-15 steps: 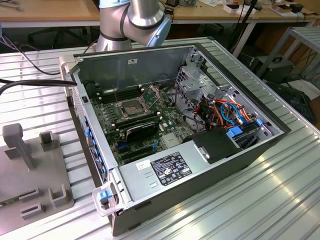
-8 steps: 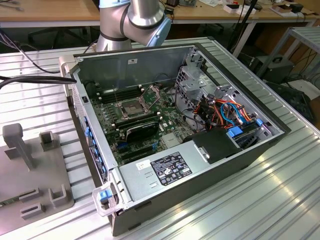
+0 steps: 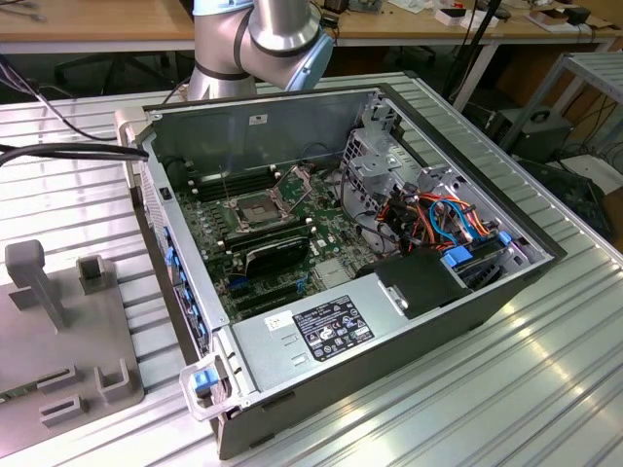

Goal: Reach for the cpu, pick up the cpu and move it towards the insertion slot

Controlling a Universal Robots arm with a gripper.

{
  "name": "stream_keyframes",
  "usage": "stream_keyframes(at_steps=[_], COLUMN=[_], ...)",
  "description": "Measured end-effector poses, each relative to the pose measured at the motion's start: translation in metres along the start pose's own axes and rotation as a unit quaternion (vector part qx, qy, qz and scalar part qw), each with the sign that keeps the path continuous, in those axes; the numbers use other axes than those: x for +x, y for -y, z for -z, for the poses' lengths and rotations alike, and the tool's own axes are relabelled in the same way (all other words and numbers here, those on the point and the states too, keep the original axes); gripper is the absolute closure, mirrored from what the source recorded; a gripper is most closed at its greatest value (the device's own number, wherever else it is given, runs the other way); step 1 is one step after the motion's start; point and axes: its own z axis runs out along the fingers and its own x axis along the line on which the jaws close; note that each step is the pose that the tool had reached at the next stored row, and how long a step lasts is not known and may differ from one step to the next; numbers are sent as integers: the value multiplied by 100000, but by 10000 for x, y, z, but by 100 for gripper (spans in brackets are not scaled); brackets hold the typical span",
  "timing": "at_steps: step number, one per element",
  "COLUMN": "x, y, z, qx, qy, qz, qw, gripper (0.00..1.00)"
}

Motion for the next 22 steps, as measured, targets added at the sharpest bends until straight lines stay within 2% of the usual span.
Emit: stream_keyframes(at_steps=[22], x=[3], y=[-3], z=[108], qx=[-17], qy=[-11], qz=[0], qw=[100000], gripper=[45])
